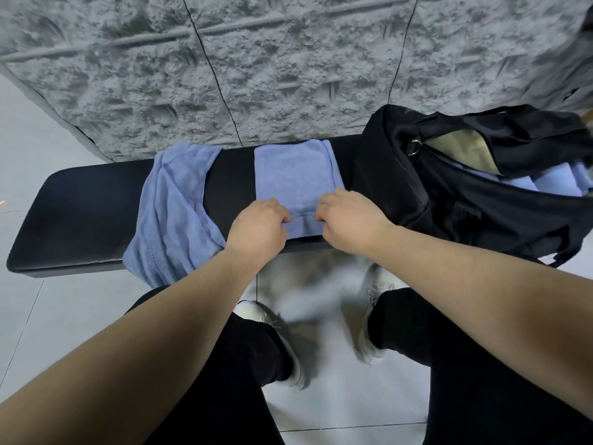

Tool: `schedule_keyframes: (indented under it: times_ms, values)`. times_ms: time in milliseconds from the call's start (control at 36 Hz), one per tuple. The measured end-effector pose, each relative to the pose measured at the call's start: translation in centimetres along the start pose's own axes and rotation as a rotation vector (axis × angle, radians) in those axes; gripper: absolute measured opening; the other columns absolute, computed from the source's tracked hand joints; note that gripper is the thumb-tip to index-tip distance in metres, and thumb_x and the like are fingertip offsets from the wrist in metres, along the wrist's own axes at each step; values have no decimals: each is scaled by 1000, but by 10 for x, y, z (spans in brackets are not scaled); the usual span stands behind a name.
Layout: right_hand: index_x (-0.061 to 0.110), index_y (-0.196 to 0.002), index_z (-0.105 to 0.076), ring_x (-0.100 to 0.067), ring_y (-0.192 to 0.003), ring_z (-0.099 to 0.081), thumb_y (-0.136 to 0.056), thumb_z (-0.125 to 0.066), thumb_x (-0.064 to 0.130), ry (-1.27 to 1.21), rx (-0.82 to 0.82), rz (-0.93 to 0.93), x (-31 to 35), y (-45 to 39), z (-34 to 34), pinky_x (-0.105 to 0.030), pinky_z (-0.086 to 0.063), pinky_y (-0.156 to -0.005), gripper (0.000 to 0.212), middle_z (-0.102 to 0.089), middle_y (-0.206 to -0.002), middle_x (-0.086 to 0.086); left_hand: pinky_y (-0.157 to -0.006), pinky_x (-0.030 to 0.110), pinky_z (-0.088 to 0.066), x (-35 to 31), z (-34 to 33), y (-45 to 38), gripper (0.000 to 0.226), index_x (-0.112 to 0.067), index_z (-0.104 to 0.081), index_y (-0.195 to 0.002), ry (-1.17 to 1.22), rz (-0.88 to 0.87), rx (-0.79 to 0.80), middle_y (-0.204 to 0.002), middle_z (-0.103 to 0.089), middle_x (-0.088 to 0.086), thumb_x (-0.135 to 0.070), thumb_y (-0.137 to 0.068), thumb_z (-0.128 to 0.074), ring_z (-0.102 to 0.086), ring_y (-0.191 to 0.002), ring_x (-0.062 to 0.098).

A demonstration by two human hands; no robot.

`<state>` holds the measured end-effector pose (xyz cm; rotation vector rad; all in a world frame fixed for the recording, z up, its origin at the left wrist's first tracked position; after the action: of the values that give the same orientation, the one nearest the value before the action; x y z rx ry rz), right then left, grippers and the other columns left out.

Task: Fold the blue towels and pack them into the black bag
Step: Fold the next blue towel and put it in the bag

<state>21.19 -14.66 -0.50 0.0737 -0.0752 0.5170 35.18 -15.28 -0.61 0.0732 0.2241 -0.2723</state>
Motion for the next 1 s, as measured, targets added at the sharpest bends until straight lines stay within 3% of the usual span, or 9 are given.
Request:
schedule_keyframes:
  times_ms: [111, 222, 333, 500, 639, 722, 861, 1000]
  values:
    - [8, -110, -64, -27, -96, -52, -85, -55, 21, 28, -43, 53, 6, 8, 0, -31, -28, -73, 29, -59, -106, -7, -85, 35, -48, -4, 0, 5, 34, -13, -67, -119, -4, -16, -4, -118, -62, 2, -12, -88, -54, -55, -105, 25]
    - [9, -116, -59, -28, -102, -51, -86, -53, 12, 32, -19, 25, 5, 8, -3, -30, -26, -73, 31, -57, -113, -7, -83, 31, -45, -6, -2, 7, 42, -13, -62, -125, -29, -47, 44, -120, -60, 1, -23, -84, -65, -54, -106, 24]
    - [13, -123, -57, -25, -107, -51, -88, -49, 13, 19, 6, -29, 3, 5, -3, -30, -31, -78, 36, -56, -118, -3, -74, 24, -33, -7, -2, 6, 42, -13, -59, -126, -60, -35, 55, -118, -59, 4, -12, -84, -59, -52, -104, 25]
    - [16, -123, -59, -23, -108, -51, -87, -49, 16, -77, 49, -102, -1, 5, -1, -32, -39, -86, 37, -59, -117, -2, -63, 30, -29, -12, 3, 11, 33, -13, -52, -113, -17, 13, 41, -96, -59, 5, -12, -80, -58, -49, -88, 25]
    - [15, -110, -61, -23, -101, -51, -90, -46, 19, -144, 52, -112, 0, 14, 1, -29, -34, -77, 25, -59, -106, -1, -56, 30, -29, -10, 3, 14, 20, -13, -51, -100, 18, 38, 87, -79, -51, -1, -14, -81, -57, -48, -77, 23]
    - [15, -113, -60, -23, -104, -50, -93, -44, 20, -179, 92, -121, 2, 18, -2, -29, -36, -80, 26, -59, -109, -2, -56, 29, -32, -9, 1, 15, 15, -15, -52, -99, 36, 68, 133, -74, -48, -4, -16, -84, -55, -49, -73, 21]
    - [14, -128, -56, -23, -112, -47, -95, -40, 22, -254, 150, -170, -1, 19, -7, -37, -44, -93, 37, -58, -123, -3, -61, 28, -35, -6, -2, 14, 15, -14, -56, -102, 77, 99, 165, -96, -56, 1, -20, -88, -55, -51, -78, 21]
    - [12, -124, -50, -24, -104, -47, -96, -36, 20, -305, 162, -215, -3, 16, -8, -40, -45, -87, 32, -60, -112, -5, -71, 29, -38, -1, -3, 8, 27, -13, -60, -117, 107, 114, 137, -114, -54, 3, -20, -92, -51, -51, -85, 21]
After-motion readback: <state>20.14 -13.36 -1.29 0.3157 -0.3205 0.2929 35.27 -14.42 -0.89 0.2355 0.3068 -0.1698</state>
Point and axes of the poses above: each hand's wrist, its own y-axis away from the middle knuckle, its own z-axis out of the back of the hand, x = y × z, the point moved 7 cm from there along -y, towards the middle knuckle
